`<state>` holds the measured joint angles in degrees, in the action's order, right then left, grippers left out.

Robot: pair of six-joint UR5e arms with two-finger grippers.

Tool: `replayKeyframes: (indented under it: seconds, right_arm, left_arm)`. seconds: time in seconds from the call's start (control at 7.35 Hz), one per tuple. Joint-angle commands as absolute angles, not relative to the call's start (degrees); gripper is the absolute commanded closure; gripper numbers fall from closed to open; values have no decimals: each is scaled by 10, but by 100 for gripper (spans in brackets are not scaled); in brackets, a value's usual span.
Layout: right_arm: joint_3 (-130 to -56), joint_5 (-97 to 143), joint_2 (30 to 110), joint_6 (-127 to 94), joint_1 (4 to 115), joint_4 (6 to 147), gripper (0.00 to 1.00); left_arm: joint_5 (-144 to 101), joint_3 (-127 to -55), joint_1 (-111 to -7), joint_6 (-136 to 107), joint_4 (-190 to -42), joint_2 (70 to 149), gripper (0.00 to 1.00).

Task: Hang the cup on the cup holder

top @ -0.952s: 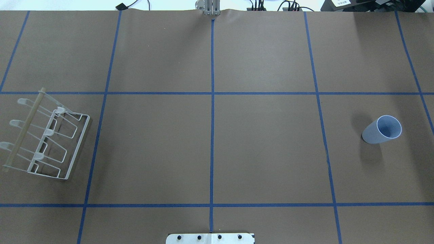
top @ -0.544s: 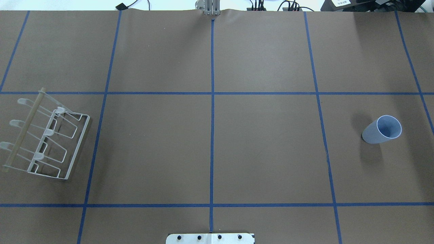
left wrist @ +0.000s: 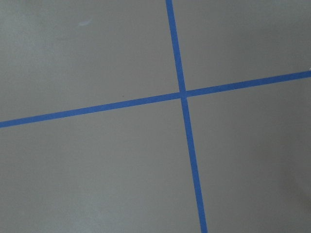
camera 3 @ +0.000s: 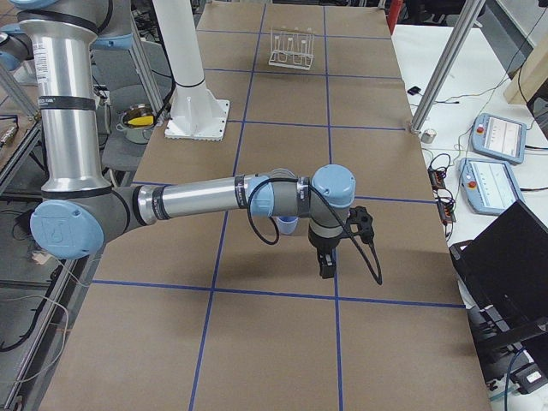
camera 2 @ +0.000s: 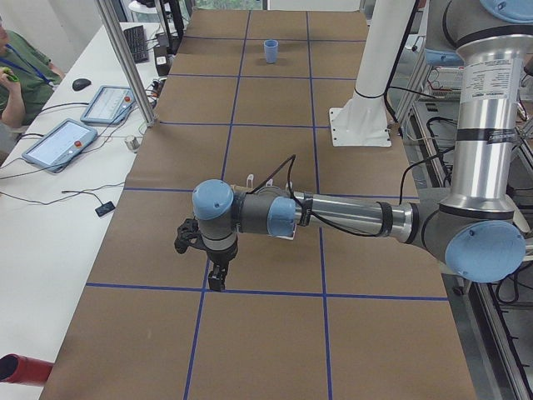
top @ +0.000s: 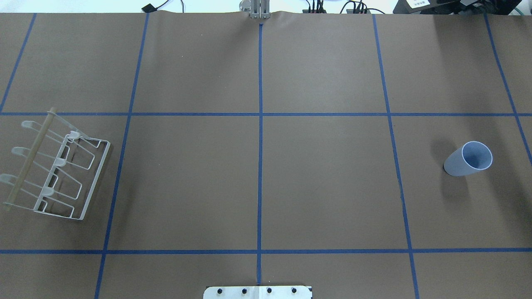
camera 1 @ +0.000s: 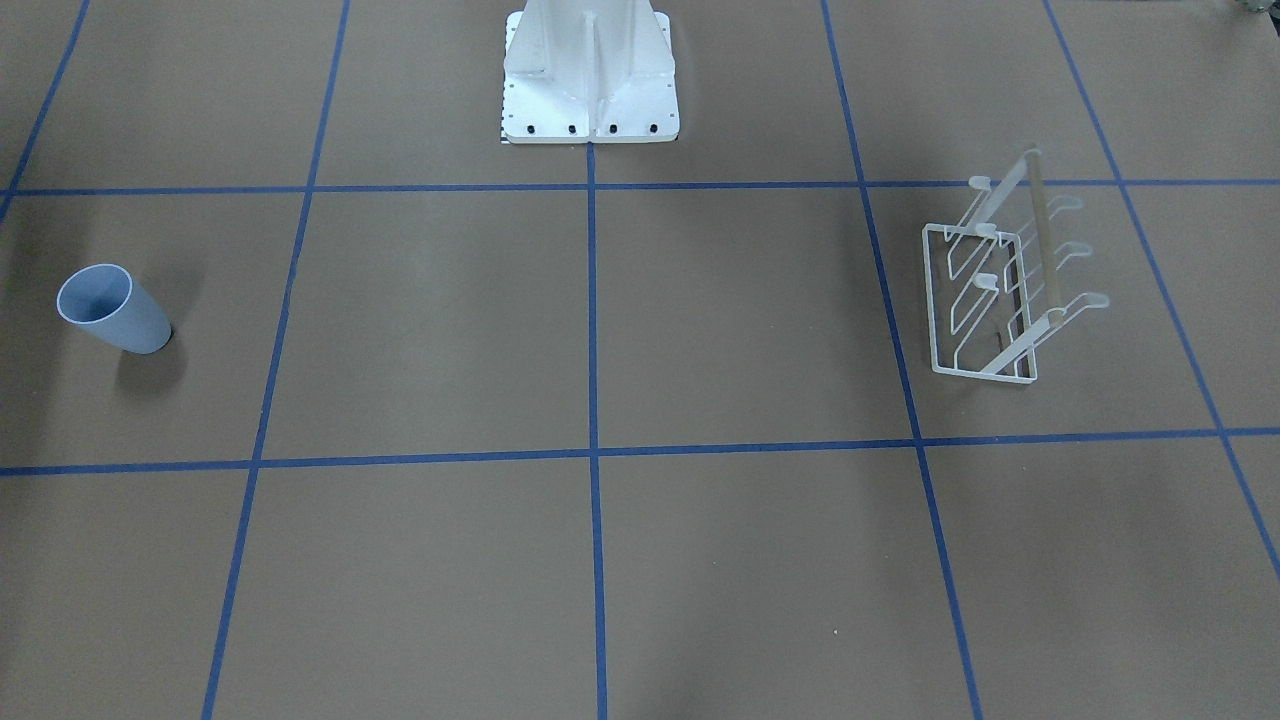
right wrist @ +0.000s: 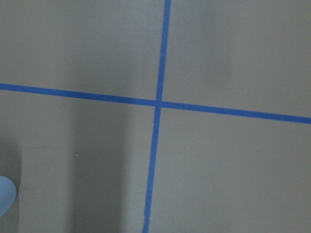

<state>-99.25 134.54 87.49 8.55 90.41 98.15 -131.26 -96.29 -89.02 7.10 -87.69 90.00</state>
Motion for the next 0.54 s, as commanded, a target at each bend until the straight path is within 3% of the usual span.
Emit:
replayKeyframes:
  seconds: [0.0,0.41]
  right_arm:
    - [-1005,1378,881,57,858,936,0]
    - [-1004,1392,938,3,766,769,0]
  left_arm:
    - [-1314,-968,-890,72,-879,898,2]
    - [-1315,-969,-891,73,-879,897,2]
